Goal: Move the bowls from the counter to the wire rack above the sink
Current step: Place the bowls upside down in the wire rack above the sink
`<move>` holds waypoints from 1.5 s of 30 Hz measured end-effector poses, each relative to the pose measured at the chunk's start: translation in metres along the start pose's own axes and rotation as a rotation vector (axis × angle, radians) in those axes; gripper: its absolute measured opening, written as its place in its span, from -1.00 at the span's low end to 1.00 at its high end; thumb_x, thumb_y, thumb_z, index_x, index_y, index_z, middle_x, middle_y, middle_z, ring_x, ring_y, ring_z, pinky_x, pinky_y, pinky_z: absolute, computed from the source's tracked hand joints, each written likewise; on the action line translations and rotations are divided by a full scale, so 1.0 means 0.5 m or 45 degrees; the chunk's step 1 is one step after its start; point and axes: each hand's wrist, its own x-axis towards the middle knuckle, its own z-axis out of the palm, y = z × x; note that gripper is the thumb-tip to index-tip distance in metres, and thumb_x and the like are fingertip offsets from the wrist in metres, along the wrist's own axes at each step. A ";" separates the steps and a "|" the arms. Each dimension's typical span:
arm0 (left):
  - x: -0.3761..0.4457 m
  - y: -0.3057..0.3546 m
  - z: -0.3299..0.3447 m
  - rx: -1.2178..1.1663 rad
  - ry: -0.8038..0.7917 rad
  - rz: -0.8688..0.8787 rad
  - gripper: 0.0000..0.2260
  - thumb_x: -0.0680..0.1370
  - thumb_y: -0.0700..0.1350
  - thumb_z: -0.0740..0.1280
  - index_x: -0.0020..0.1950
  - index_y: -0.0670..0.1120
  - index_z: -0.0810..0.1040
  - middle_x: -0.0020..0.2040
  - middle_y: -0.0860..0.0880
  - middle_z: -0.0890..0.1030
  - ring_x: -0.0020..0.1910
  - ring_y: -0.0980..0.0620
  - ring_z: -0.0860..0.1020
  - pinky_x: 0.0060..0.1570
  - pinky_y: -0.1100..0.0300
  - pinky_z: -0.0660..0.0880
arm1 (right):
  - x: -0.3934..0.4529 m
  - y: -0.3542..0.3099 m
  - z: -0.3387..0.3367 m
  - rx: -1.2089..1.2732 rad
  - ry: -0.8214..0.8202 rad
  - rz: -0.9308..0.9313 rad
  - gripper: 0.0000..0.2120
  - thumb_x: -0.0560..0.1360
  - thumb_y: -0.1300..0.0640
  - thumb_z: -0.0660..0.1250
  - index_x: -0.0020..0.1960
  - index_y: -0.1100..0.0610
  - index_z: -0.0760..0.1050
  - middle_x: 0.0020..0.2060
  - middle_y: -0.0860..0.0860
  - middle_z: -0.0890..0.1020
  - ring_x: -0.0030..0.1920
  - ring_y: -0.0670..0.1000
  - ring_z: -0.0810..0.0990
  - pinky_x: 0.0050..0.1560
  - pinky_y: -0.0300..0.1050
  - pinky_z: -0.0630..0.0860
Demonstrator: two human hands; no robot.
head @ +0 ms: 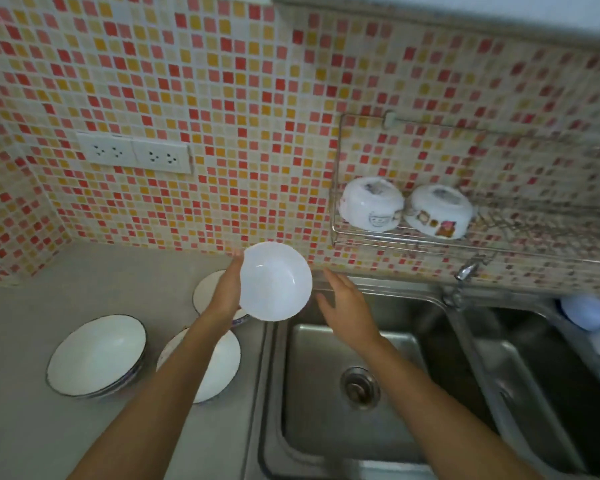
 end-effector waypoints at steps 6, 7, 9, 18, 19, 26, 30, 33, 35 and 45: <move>-0.064 -0.030 0.105 -0.140 -0.050 0.112 -0.64 0.57 0.23 0.12 0.29 0.13 0.42 0.19 -0.06 0.57 0.08 -0.11 0.57 -0.02 -0.07 0.58 | -0.060 0.068 -0.125 -0.030 0.212 -0.071 -0.53 0.61 0.04 0.23 0.49 0.10 0.30 0.45 0.01 0.39 0.47 0.02 0.30 0.48 0.01 0.24; -0.075 -0.029 0.122 -0.142 -0.062 0.140 -0.65 0.59 0.21 0.11 0.31 0.11 0.40 0.16 -0.04 0.57 0.05 -0.08 0.57 -0.07 -0.02 0.59 | -0.065 0.077 -0.143 -0.045 0.261 -0.103 -0.54 0.61 0.06 0.23 0.49 0.11 0.31 0.44 0.03 0.40 0.46 0.02 0.31 0.48 -0.05 0.21; -0.092 -0.024 0.153 -0.169 -0.094 0.178 -0.64 0.61 0.15 0.10 0.36 0.08 0.35 0.16 -0.03 0.54 0.02 -0.06 0.55 -0.14 0.06 0.58 | -0.069 0.095 -0.184 -0.086 0.373 -0.165 -0.54 0.61 0.09 0.24 0.48 0.13 0.32 0.43 0.04 0.42 0.45 0.01 0.31 0.45 -0.16 0.18; -0.153 0.031 0.318 -0.106 -0.089 0.333 -0.85 0.62 0.08 0.13 -0.03 0.12 0.47 -0.16 0.07 0.65 -0.23 0.06 0.66 -0.29 0.18 0.61 | -0.003 0.212 -0.350 -0.304 0.548 -0.064 -0.44 0.63 0.00 0.17 0.54 0.20 0.15 0.54 0.12 0.18 0.54 0.12 0.13 0.50 0.02 0.11; -0.160 0.043 0.339 -0.066 -0.080 0.354 -0.86 0.62 0.10 0.13 -0.05 0.16 0.45 -0.12 0.07 0.63 -0.13 0.02 0.65 -0.17 0.13 0.61 | 0.005 0.229 -0.360 -0.346 0.522 -0.042 -0.43 0.64 -0.02 0.14 0.55 0.20 0.12 0.55 0.12 0.16 0.55 0.12 0.11 0.51 0.02 0.09; -0.142 0.104 0.452 0.356 -0.081 0.618 -0.59 0.51 0.30 0.18 0.29 0.17 0.40 0.24 0.02 0.47 0.16 -0.06 0.51 0.02 0.00 0.58 | 0.030 0.332 -0.380 -0.636 0.432 -0.018 -0.41 0.65 -0.14 -0.16 0.57 0.16 0.05 0.56 0.10 0.11 0.57 0.06 0.00 0.55 -0.01 -0.15; -0.118 0.131 0.512 0.497 -0.018 0.735 -0.47 0.51 0.28 0.23 0.41 0.08 0.33 0.32 0.00 0.43 0.18 -0.04 0.46 -0.02 0.09 0.47 | 0.034 0.338 -0.372 -0.683 0.486 -0.040 -0.39 0.63 -0.12 -0.21 0.55 0.19 0.13 0.53 0.13 0.20 0.55 0.07 0.09 0.53 -0.03 -0.12; -0.113 0.155 0.560 0.538 -0.029 0.829 -0.41 0.52 0.21 0.28 0.47 0.01 0.27 0.37 -0.02 0.39 0.18 0.01 0.43 0.03 0.11 0.39 | 0.033 0.345 -0.366 -0.710 0.552 -0.082 -0.42 0.64 -0.09 -0.13 0.50 0.24 0.25 0.47 0.17 0.33 0.50 0.11 0.24 0.52 0.07 0.04; -0.100 0.168 0.590 0.559 -0.052 0.888 -0.39 0.50 0.17 0.34 0.48 -0.03 0.27 0.39 -0.02 0.39 0.20 0.01 0.45 0.06 0.16 0.38 | 0.034 0.348 -0.359 -0.677 0.604 -0.090 -0.43 0.64 -0.09 -0.09 0.46 0.25 0.32 0.43 0.18 0.40 0.47 0.12 0.32 0.50 0.09 0.06; 0.034 0.151 0.700 1.200 -0.157 1.387 -0.26 0.40 0.16 0.46 0.48 -0.07 0.29 0.43 -0.08 0.33 0.39 -0.07 0.30 0.39 -0.04 0.28 | 0.062 0.395 -0.347 -0.698 0.875 -0.330 -0.58 0.58 0.03 0.18 0.31 0.27 0.50 0.27 0.18 0.57 0.32 0.11 0.52 0.44 0.06 0.31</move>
